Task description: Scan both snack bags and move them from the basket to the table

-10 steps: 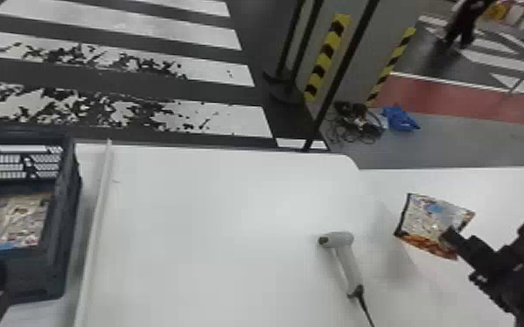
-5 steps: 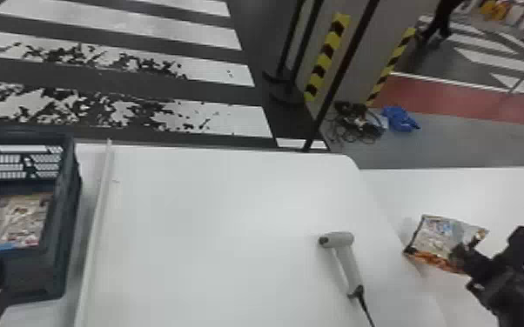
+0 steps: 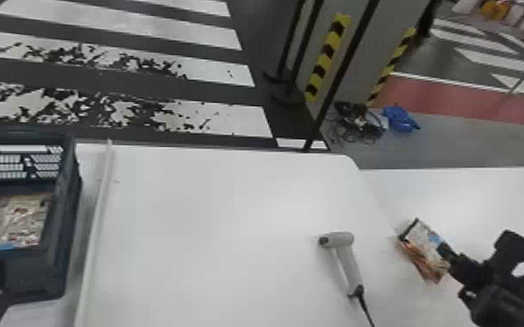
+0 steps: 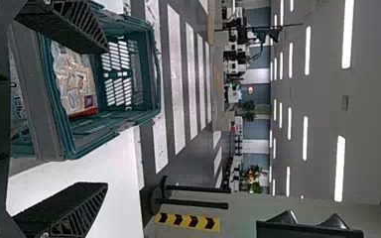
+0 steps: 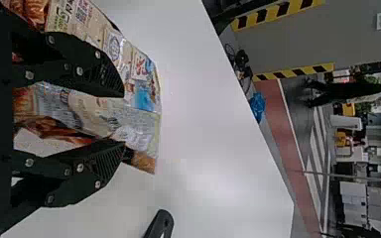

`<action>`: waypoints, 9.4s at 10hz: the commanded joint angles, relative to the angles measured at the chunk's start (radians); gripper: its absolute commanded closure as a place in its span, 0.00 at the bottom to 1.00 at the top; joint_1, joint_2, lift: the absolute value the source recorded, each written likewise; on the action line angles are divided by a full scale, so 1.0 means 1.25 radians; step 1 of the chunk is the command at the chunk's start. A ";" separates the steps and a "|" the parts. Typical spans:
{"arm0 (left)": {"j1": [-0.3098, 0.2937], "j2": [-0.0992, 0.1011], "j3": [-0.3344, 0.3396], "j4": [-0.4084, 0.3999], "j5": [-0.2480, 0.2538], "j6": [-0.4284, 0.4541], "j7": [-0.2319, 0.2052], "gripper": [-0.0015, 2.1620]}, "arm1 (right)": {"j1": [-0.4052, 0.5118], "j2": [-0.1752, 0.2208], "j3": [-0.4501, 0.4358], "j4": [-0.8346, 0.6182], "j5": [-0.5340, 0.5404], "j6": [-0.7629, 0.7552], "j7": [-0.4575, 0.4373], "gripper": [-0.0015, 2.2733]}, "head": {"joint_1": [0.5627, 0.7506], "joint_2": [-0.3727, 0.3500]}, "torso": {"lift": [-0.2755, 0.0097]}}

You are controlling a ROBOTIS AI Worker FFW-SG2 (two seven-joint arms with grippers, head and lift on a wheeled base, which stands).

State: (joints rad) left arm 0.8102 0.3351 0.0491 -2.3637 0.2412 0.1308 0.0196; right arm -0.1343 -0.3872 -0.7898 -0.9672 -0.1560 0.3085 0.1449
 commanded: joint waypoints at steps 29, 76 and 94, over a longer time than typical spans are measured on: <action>-0.502 -0.096 0.038 0.137 0.070 0.589 0.041 0.04 | 0.666 0.285 0.532 -0.966 0.028 -0.169 -0.052 0.04 | 0.70 0.52 | 0.62; -0.741 -0.139 -0.031 0.416 -0.013 0.901 0.107 0.90 | 0.830 0.267 0.513 -0.963 -0.009 -0.493 -0.051 0.03 | 0.70 0.50 | 0.62; -0.599 -0.134 -0.029 0.066 -0.020 0.855 0.209 0.90 | 0.868 0.272 0.503 -0.958 -0.024 -0.596 -0.051 0.04 | 0.70 0.49 | 0.62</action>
State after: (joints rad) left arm 0.0499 0.1656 0.0108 -2.2632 0.2155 1.2125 0.2792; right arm 0.9507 -0.0487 -0.1608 -2.1656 -0.1838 -0.4333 0.0813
